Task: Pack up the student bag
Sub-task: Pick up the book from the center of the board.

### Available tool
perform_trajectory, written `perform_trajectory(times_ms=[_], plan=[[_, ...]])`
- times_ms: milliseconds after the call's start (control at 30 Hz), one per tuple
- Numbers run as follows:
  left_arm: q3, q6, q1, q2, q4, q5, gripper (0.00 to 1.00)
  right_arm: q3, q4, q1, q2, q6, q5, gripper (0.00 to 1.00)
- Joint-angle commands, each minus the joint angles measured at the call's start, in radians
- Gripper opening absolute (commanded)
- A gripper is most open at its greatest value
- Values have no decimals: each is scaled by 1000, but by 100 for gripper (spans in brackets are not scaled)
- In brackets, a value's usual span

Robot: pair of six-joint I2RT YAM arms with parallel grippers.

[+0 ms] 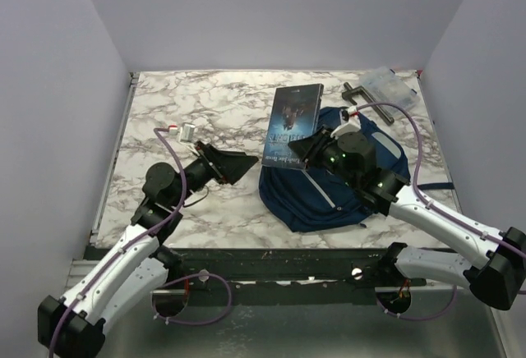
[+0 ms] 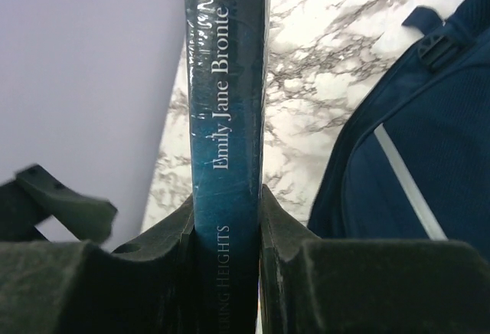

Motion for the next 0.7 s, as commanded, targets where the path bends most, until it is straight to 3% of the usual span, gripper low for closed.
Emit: perform_trajectory(times_ms=[0, 100, 300, 400, 667], plan=[[-43, -197, -198, 44, 213, -177, 97, -105, 441, 4, -87, 273, 70, 1], [-61, -306, -298, 75, 301, -291, 96, -184, 580, 4, -116, 395, 123, 1], [-58, -488, -382, 162, 358, -457, 98, -220, 636, 4, -114, 547, 226, 1], [-52, -553, -392, 234, 394, -506, 98, -236, 722, 4, -92, 573, 195, 1], [33, -595, -400, 480, 679, -576, 95, -271, 961, 4, -2, 617, 74, 1]])
